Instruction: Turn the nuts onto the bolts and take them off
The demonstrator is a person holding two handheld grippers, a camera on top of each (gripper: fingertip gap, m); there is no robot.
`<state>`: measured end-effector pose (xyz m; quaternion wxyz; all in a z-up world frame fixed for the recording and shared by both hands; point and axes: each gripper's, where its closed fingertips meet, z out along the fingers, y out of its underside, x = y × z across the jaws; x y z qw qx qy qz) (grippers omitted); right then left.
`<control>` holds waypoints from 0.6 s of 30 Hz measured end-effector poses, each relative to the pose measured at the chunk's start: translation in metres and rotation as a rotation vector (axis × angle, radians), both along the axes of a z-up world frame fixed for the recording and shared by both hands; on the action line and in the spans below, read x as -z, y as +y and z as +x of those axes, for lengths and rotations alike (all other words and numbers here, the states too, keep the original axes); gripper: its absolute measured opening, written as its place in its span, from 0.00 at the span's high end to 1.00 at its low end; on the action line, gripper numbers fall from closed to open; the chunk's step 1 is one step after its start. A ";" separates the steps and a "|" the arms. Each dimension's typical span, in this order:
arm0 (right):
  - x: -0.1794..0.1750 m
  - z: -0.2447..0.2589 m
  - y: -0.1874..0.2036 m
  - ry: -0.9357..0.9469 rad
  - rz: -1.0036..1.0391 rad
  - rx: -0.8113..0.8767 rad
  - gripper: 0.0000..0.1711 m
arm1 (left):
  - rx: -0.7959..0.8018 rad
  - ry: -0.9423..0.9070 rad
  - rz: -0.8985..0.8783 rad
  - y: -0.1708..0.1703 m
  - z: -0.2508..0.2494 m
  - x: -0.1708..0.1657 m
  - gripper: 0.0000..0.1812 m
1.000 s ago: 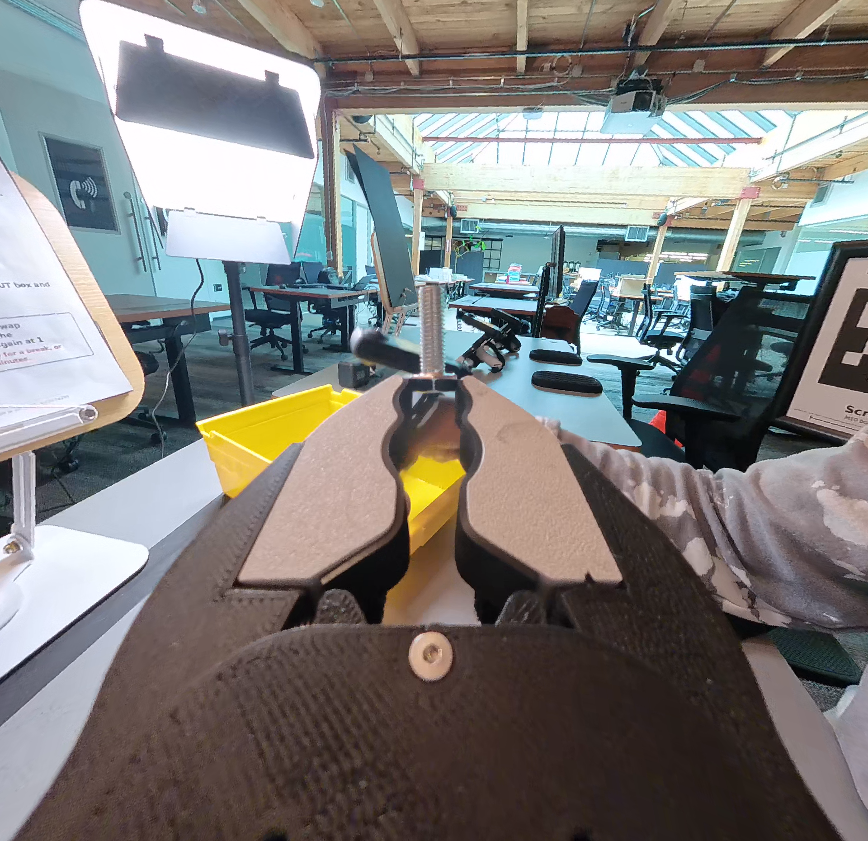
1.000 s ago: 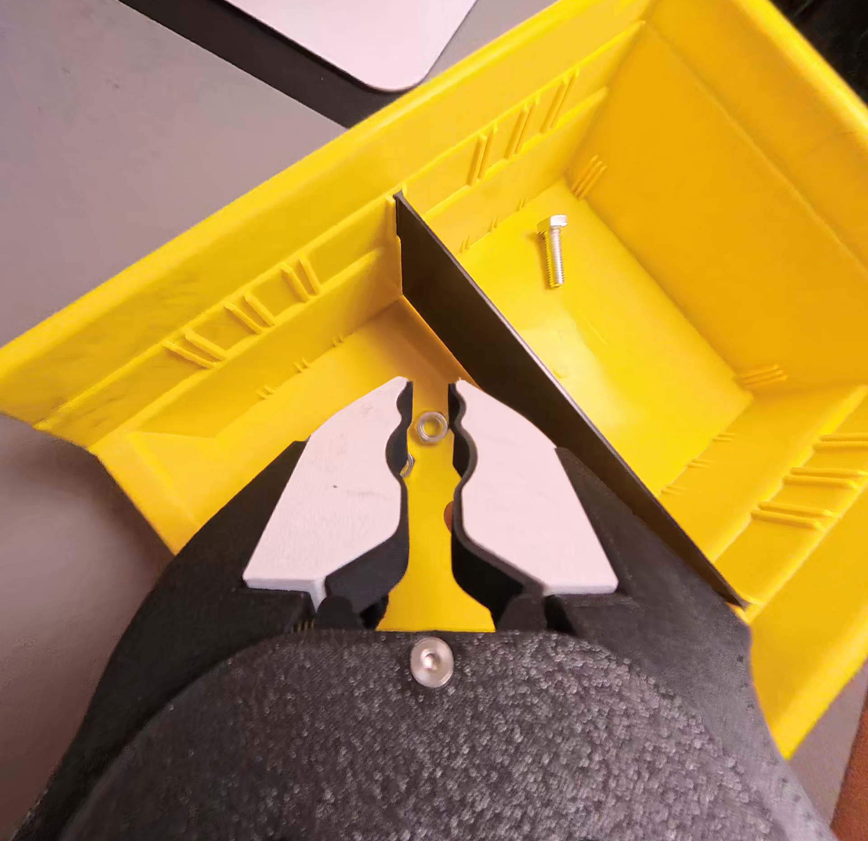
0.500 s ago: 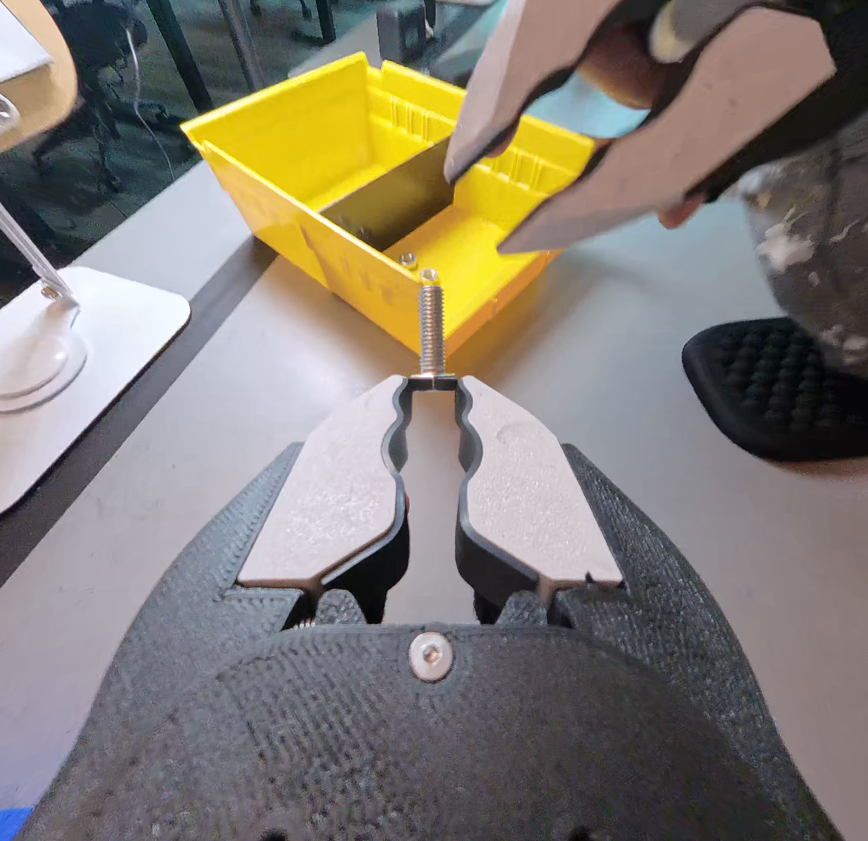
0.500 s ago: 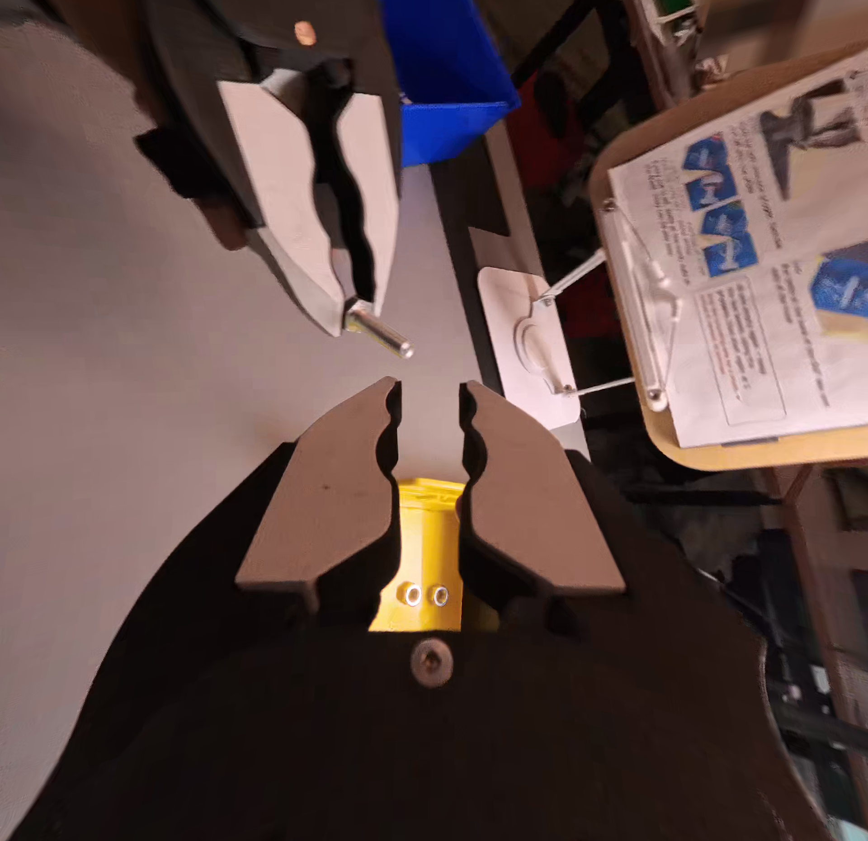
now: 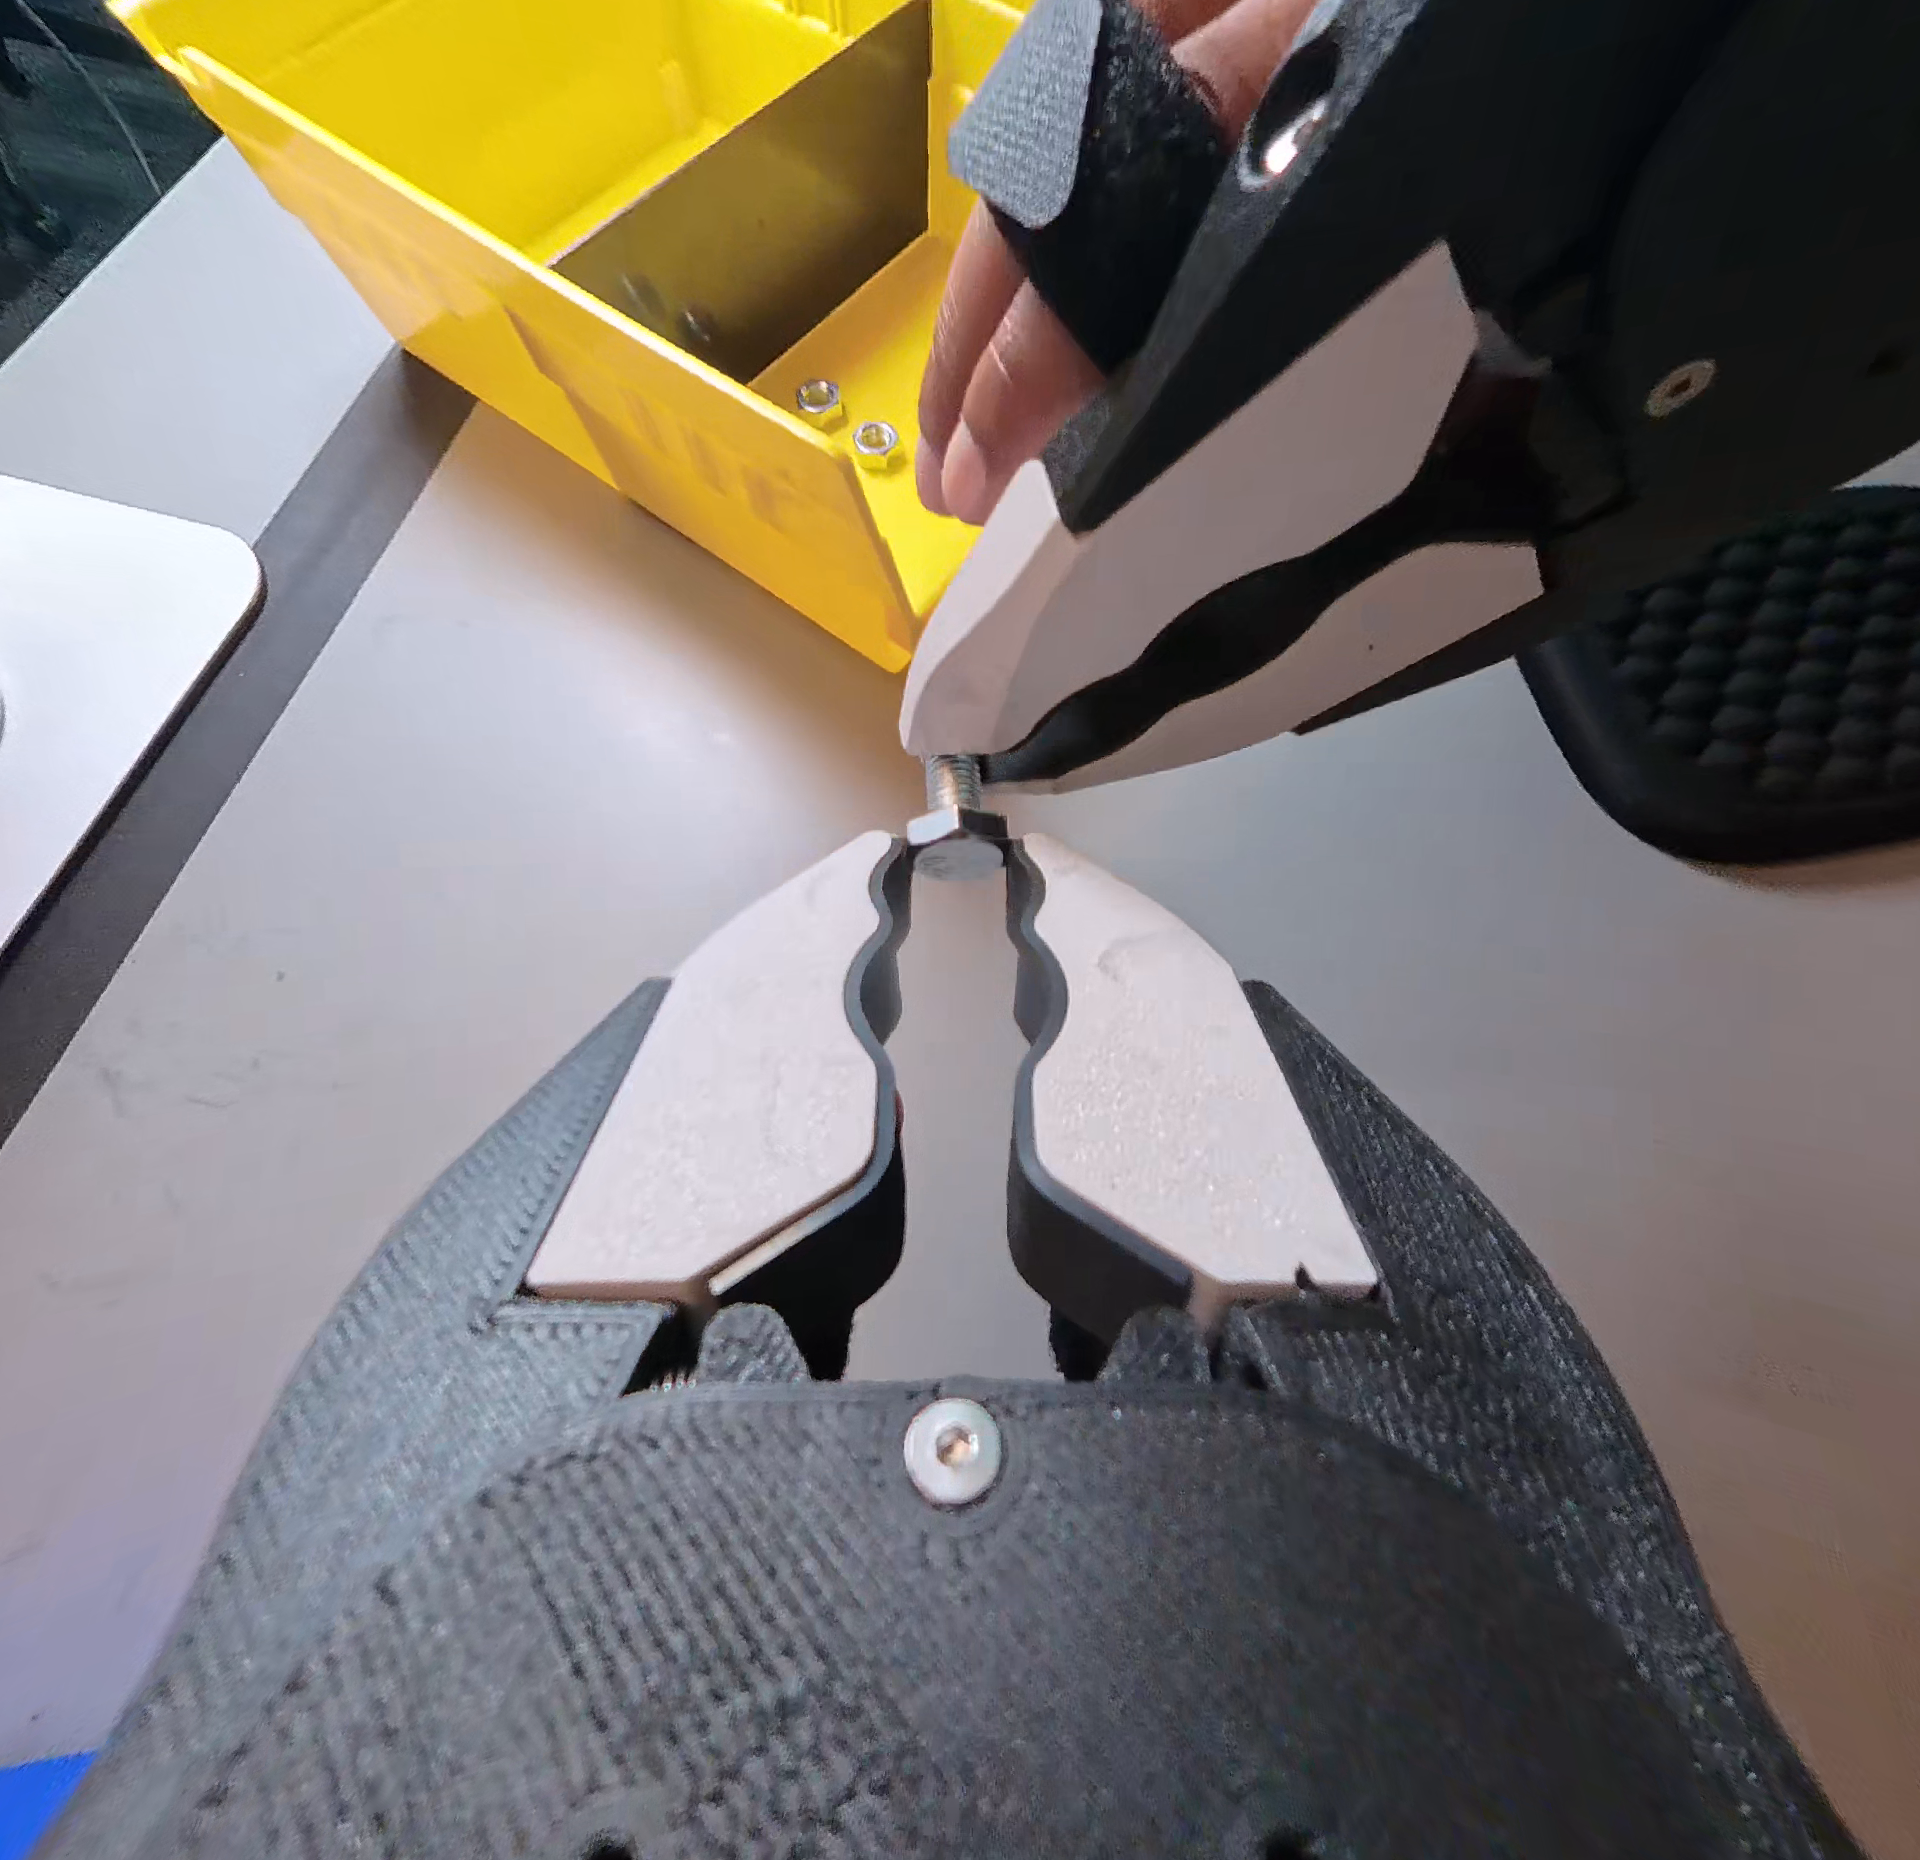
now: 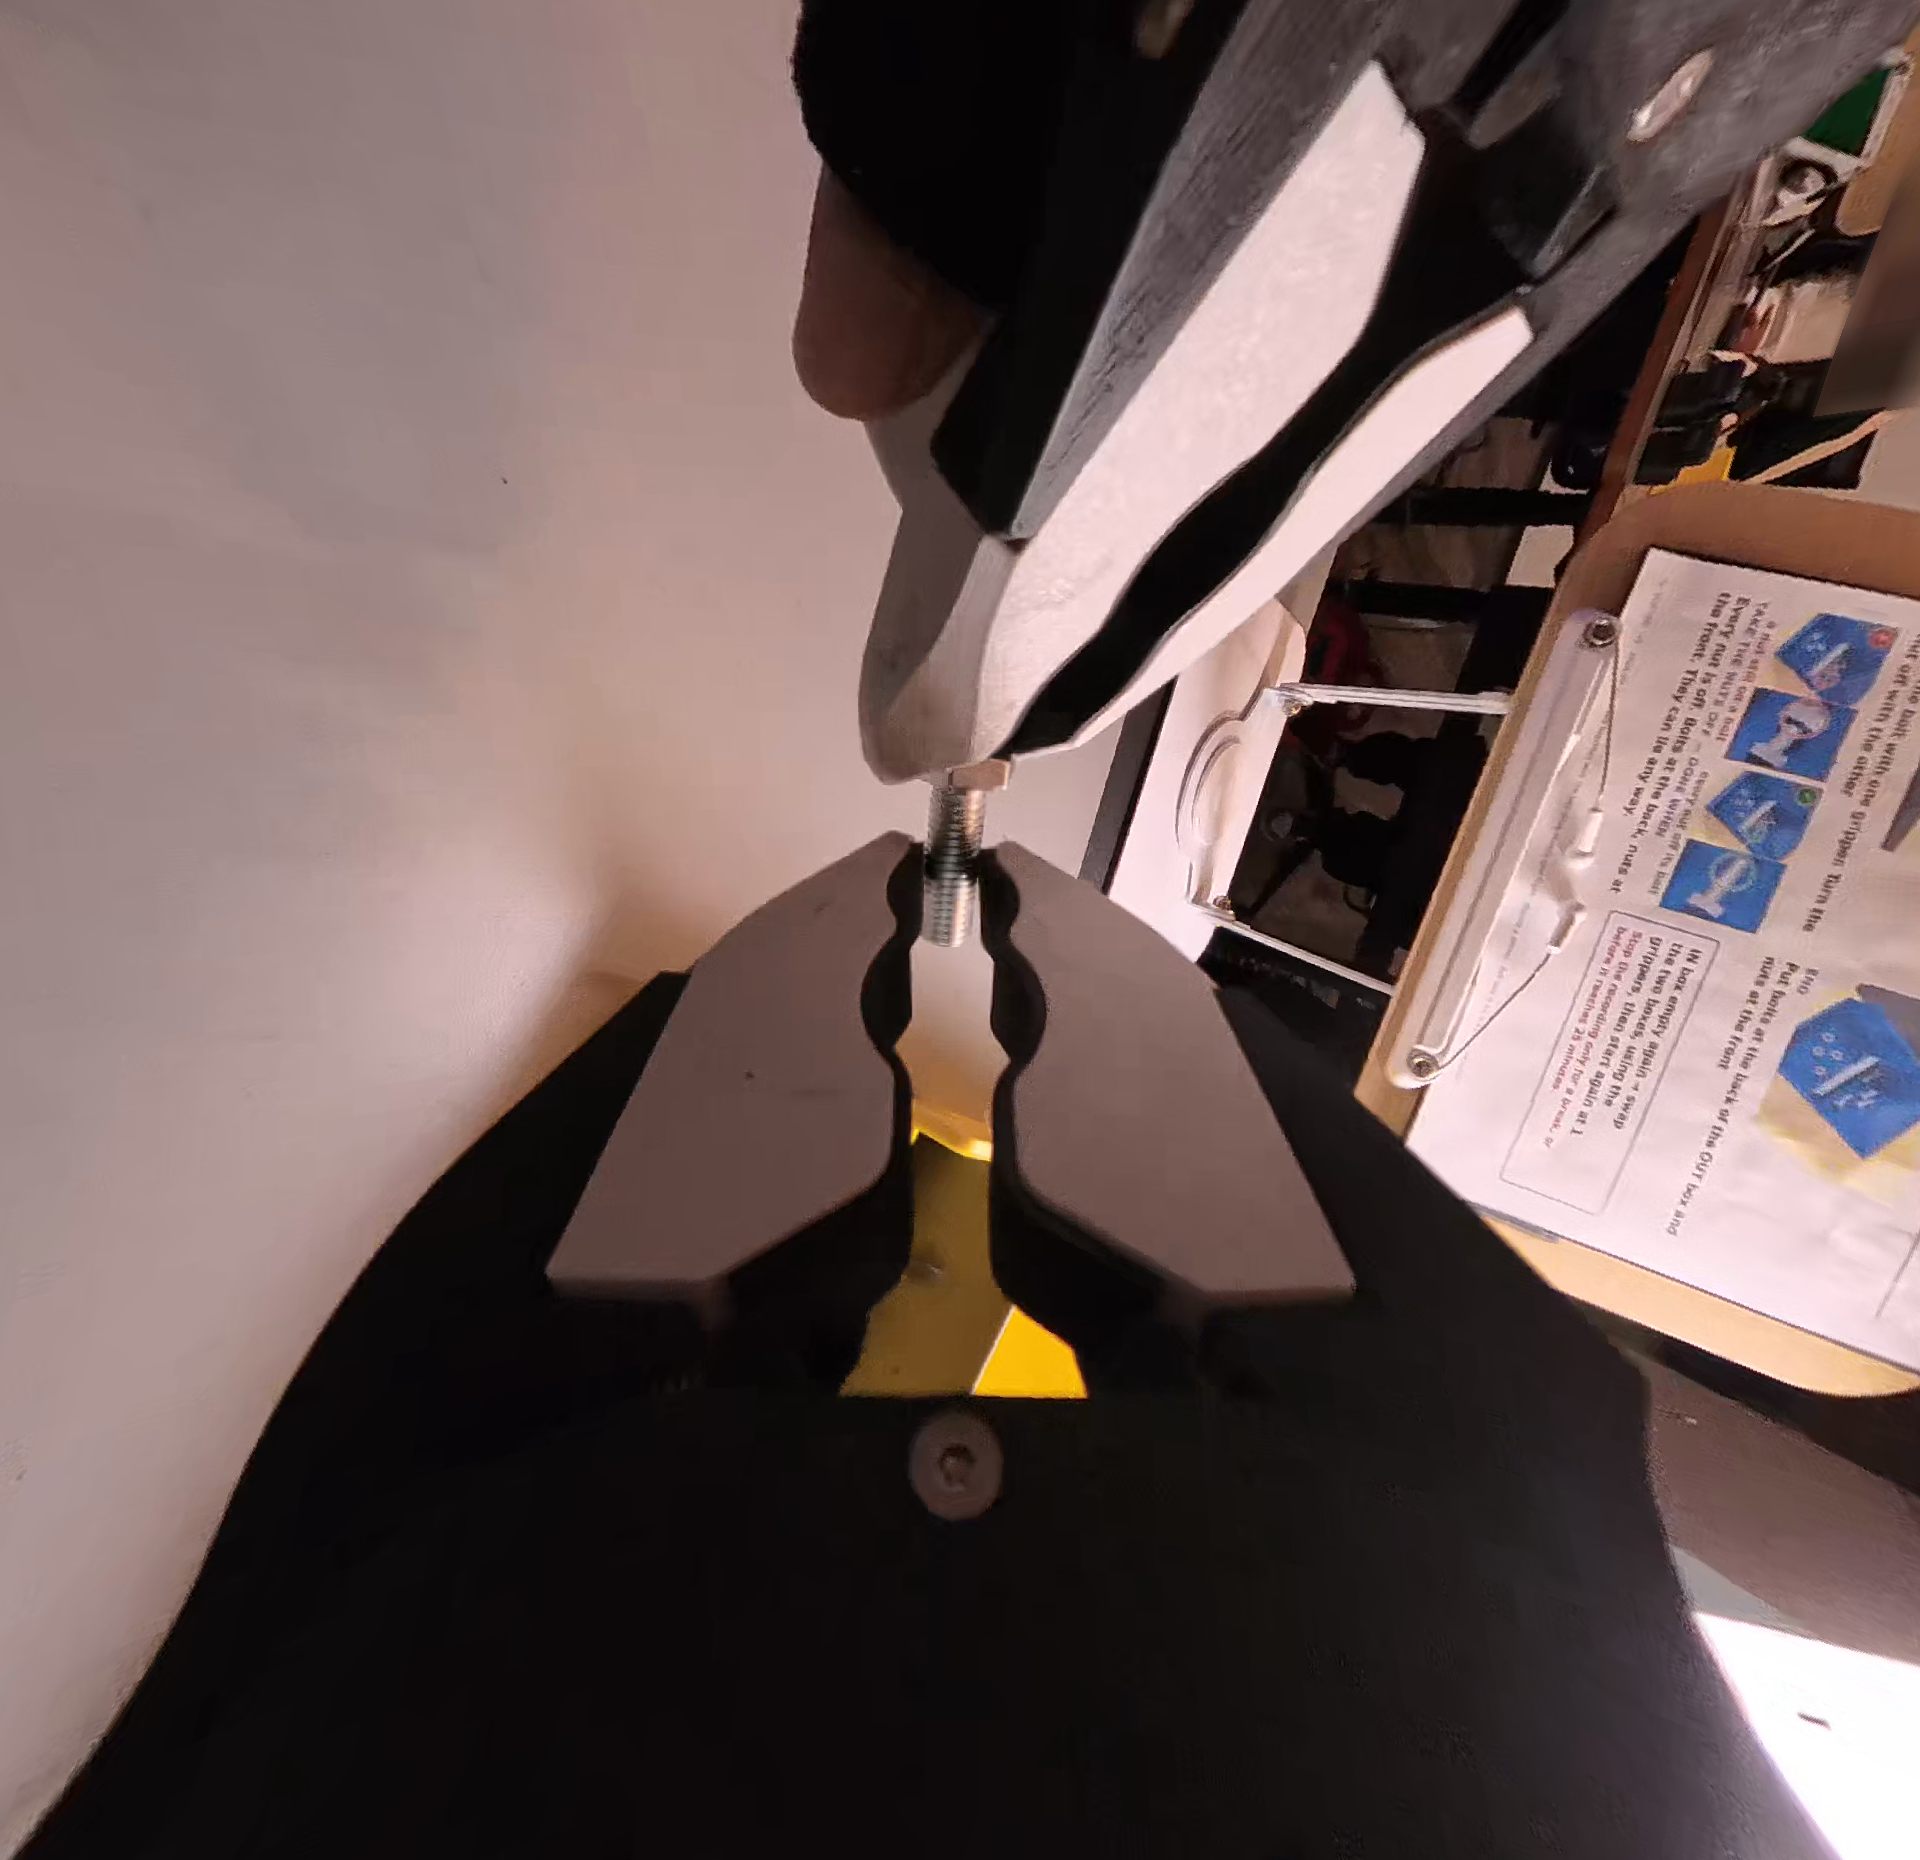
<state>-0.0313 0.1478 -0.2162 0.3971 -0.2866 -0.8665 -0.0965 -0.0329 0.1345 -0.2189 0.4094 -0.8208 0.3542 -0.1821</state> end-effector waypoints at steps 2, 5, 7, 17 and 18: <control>-0.005 0.000 0.001 0.047 -0.098 0.025 0.94 | 0.007 -0.056 0.032 0.002 0.000 -0.009 0.90; -0.032 0.003 0.021 0.167 -0.289 0.112 0.94 | -0.076 -0.194 0.165 0.015 -0.012 -0.039 0.87; -0.056 0.010 0.058 0.275 -0.370 0.236 0.94 | -0.141 -0.270 0.286 0.021 -0.028 -0.061 0.86; 0.009 0.097 0.281 0.318 -0.639 1.143 0.94 | -0.351 -0.408 0.586 0.025 -0.093 -0.112 0.90; 0.022 0.101 0.290 0.288 -0.643 1.189 0.94 | -0.364 -0.400 0.600 0.025 -0.098 -0.113 0.91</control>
